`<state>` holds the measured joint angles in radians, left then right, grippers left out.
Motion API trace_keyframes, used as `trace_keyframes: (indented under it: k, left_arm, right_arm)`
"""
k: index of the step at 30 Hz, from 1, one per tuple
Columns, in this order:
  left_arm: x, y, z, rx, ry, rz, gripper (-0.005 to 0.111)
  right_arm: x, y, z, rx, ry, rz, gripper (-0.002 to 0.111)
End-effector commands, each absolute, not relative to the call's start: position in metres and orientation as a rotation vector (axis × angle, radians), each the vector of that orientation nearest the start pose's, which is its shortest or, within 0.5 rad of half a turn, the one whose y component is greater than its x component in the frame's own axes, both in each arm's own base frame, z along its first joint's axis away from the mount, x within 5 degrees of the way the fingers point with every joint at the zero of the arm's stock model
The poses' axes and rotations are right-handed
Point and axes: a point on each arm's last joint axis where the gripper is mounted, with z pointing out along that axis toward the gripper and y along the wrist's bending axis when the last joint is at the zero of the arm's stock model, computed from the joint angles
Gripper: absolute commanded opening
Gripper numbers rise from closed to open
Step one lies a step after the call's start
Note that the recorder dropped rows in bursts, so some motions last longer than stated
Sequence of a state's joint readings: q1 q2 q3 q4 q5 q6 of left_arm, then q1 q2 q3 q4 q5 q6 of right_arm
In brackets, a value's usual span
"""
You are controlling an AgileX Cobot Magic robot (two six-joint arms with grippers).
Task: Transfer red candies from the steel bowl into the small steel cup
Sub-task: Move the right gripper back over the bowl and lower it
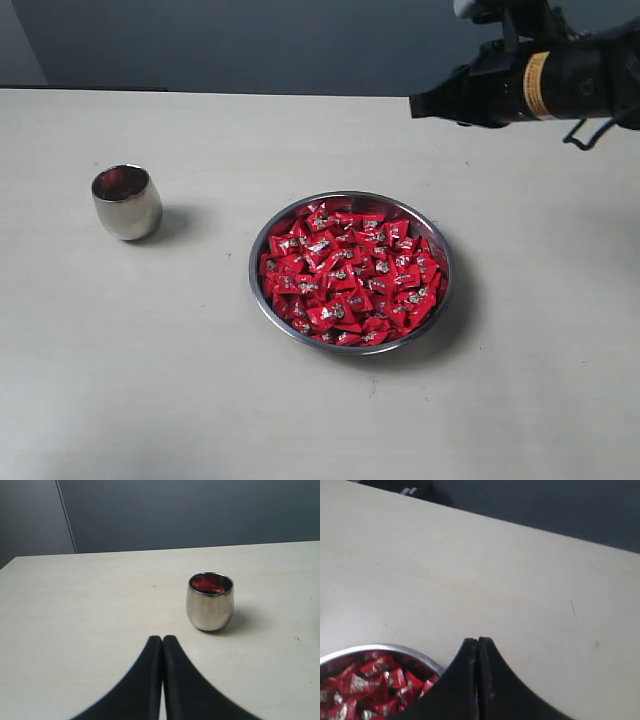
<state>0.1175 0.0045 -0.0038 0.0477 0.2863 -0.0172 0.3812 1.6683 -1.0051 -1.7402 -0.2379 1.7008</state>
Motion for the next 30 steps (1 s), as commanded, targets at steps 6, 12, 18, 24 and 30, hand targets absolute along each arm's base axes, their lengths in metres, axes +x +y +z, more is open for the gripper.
trace_keyframes:
  k: [6, 12, 18, 24, 30]
  left_arm:
    - [0.054, 0.008, 0.187, -0.092, 1.767, 0.114, 0.000]
    - [0.054, 0.008, 0.187, -0.092, 1.767, 0.114, 0.000]
    - [0.054, 0.008, 0.187, -0.092, 1.767, 0.114, 0.000]
    - [0.054, 0.008, 0.187, -0.092, 1.767, 0.114, 0.000]
    - [0.054, 0.008, 0.187, -0.092, 1.767, 0.114, 0.000]
  right_arm:
    - [0.310, 0.142, 0.197, -0.581, 2.236, 0.470, -0.001]
    - [0.309, 0.162, 0.174, -0.665, 2.282, 0.592, -0.001]
    - [0.301, 0.206, 0.148, -0.858, 2.290, 0.685, -0.001]
    - [0.302, 0.208, 0.150, -0.935, 2.262, 0.657, -0.001]
    - [0.310, 0.229, 0.170, -1.013, 2.159, 0.644, -0.001]
